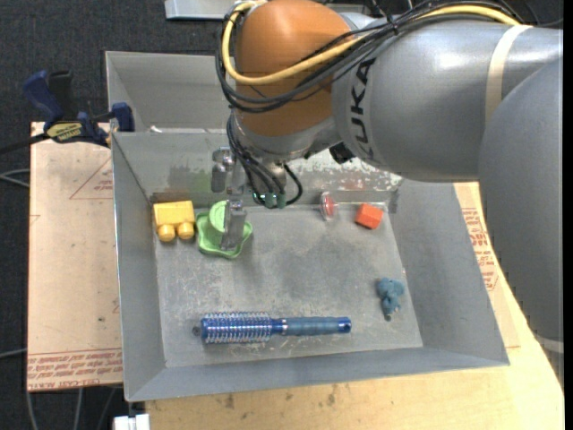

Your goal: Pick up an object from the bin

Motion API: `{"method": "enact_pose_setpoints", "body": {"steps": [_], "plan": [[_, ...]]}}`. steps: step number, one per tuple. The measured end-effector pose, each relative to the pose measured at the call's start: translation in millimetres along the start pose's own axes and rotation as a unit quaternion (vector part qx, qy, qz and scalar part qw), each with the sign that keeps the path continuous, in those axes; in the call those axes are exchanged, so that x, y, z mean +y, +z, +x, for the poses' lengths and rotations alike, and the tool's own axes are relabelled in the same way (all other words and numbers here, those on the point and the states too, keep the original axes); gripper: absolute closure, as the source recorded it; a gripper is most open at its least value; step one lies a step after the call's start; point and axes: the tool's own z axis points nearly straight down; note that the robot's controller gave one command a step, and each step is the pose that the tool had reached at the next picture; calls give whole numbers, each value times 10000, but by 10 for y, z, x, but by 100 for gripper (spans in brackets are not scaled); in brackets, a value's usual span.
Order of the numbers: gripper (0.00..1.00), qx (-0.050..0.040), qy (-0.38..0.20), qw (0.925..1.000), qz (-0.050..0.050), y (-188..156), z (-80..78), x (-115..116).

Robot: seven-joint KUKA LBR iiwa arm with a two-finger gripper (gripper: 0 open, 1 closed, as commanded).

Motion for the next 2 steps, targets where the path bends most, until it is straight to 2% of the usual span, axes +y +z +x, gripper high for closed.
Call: {"method": "enact_pose_setpoints", "body": {"steps": [1,2], "plan": [[0,-21,1442,9895,4,891,-367,-285],[0,-34,470,9989,-5,1639,-417,-411]]}}
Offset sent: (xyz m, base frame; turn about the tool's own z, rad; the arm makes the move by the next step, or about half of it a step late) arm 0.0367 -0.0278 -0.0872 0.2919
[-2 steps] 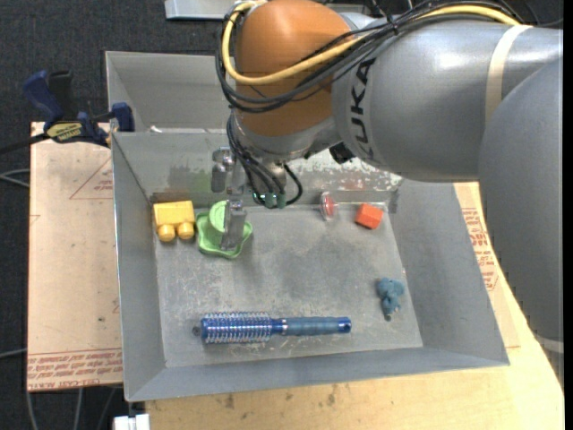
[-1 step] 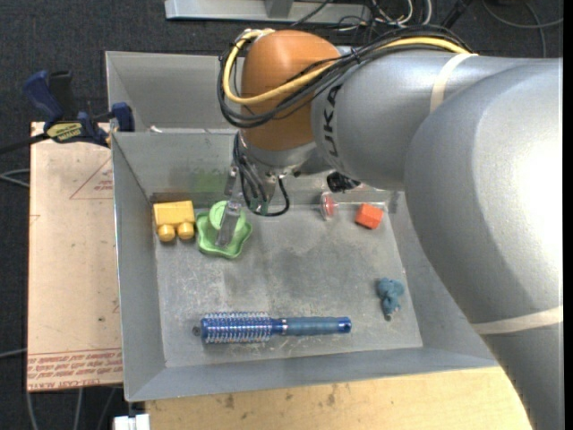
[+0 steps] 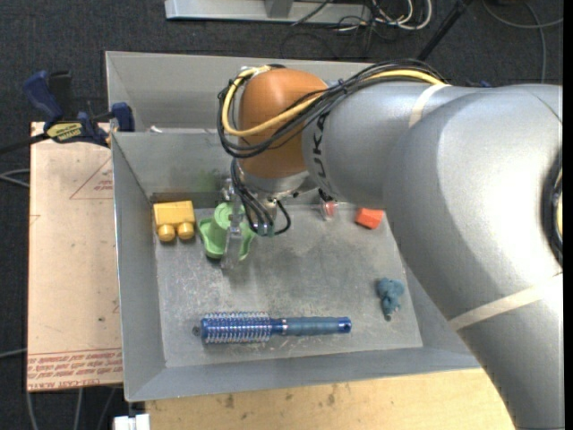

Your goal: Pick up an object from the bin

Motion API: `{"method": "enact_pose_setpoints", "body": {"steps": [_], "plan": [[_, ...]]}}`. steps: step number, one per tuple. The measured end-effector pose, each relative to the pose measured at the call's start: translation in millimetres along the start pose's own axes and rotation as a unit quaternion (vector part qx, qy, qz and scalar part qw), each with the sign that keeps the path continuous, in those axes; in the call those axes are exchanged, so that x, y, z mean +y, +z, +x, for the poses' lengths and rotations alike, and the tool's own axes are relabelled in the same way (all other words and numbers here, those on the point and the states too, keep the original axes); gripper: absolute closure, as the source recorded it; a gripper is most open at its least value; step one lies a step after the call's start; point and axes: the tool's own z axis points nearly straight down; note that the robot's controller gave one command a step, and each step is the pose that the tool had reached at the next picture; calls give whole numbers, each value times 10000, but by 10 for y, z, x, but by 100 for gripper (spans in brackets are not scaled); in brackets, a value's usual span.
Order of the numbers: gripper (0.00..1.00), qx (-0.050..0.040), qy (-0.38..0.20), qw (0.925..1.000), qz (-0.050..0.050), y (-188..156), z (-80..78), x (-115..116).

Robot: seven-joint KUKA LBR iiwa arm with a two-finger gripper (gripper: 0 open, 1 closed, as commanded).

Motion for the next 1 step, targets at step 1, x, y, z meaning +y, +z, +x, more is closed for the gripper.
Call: {"method": "enact_pose_setpoints", "body": {"steps": [1], "plan": [[100,-67,4,10000,-23,-68,-41,12]]}}
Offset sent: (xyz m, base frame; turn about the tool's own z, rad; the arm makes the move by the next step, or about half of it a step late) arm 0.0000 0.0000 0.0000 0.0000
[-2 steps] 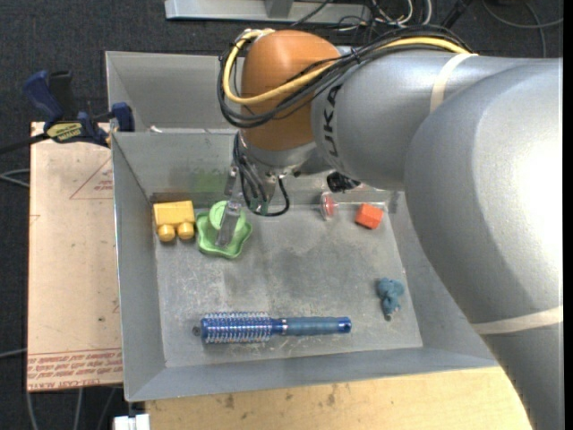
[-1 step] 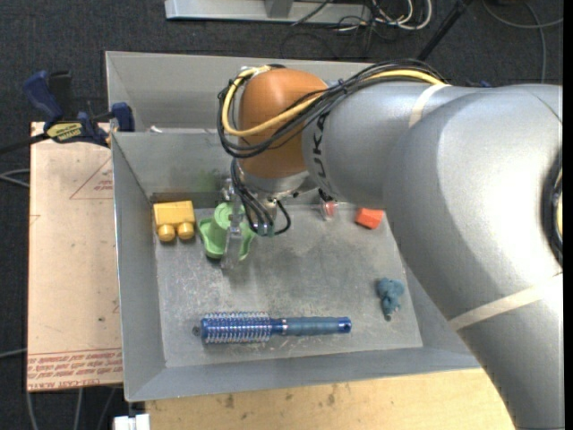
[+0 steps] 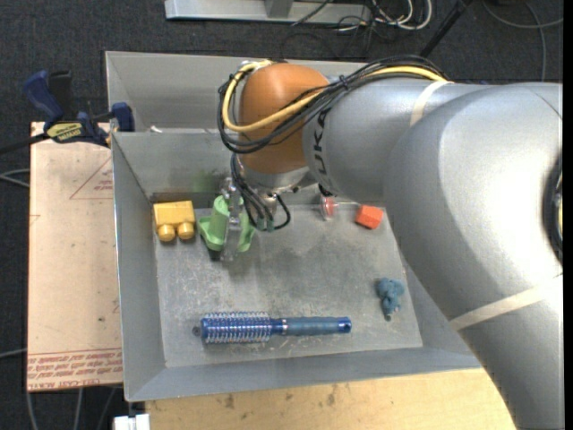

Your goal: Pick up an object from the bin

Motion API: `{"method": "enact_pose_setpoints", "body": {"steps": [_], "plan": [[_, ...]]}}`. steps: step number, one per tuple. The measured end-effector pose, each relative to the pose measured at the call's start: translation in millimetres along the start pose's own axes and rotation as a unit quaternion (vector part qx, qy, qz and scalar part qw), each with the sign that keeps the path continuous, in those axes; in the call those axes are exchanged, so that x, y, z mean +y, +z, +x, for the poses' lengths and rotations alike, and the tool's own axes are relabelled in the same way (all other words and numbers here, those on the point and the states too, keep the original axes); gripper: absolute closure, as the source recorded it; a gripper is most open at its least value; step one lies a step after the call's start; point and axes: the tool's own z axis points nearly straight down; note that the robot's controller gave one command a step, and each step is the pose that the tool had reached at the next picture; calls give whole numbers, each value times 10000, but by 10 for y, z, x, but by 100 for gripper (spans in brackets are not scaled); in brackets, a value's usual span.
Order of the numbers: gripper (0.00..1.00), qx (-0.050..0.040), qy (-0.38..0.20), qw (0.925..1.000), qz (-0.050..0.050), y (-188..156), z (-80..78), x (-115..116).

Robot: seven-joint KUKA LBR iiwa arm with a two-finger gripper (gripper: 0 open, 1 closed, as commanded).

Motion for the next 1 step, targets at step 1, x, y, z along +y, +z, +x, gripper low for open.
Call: {"method": "enact_pose_setpoints", "body": {"steps": [1], "plan": [[100,14,-387,9993,4,-1279,132,198]]}}
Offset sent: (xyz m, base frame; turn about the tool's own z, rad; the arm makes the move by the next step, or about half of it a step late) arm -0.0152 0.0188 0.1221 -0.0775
